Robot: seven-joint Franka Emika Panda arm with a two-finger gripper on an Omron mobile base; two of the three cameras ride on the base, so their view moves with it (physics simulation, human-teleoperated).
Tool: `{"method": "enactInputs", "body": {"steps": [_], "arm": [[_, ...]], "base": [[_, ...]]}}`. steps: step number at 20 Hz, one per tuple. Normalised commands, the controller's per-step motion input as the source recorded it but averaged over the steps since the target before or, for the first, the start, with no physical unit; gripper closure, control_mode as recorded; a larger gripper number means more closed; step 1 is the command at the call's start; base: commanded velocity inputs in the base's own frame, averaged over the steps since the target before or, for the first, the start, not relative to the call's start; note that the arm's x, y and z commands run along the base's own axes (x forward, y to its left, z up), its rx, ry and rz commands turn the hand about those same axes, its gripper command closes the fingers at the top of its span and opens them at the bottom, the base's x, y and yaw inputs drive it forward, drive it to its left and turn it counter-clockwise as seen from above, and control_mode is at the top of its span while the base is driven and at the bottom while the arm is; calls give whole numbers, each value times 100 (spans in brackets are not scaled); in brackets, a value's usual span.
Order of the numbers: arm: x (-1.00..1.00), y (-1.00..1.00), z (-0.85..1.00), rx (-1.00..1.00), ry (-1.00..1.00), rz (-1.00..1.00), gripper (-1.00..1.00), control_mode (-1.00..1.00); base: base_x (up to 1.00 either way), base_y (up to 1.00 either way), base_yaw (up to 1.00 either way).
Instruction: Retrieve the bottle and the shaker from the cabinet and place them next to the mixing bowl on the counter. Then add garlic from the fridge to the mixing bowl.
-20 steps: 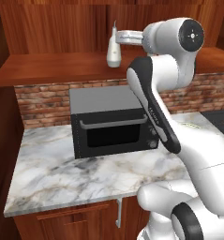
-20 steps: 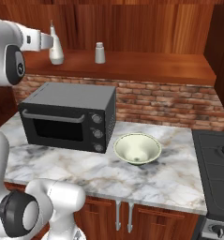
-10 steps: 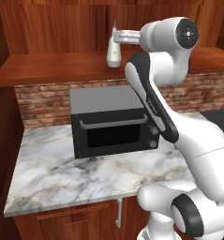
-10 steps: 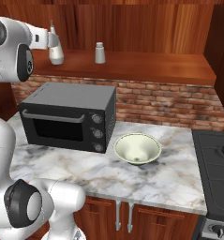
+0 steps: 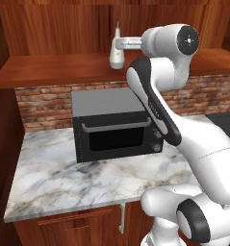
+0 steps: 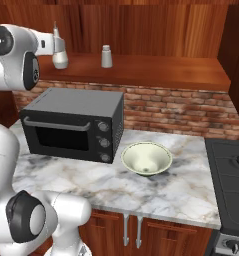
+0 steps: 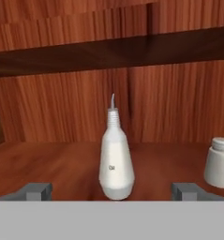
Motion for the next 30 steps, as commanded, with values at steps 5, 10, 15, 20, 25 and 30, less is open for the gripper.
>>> {"method": "enactInputs", "body": {"steps": [5, 10, 15, 20, 25, 30], "arm": [[29, 0, 0, -2, -3, 0, -100, -100], [28, 0, 0, 0, 0, 0, -100, -100], [24, 1, 0, 0, 0, 0, -100, -100], [37, 0, 0, 0, 0, 0, -100, -100], [43, 7, 0, 0, 0, 0, -100, -100], [28, 8, 0, 0, 0, 0, -100, -100]], "base": [[0, 0, 0], [0, 0, 0], [0, 0, 0], [0, 0, 0], [0, 0, 0], [0, 0, 0]]}}
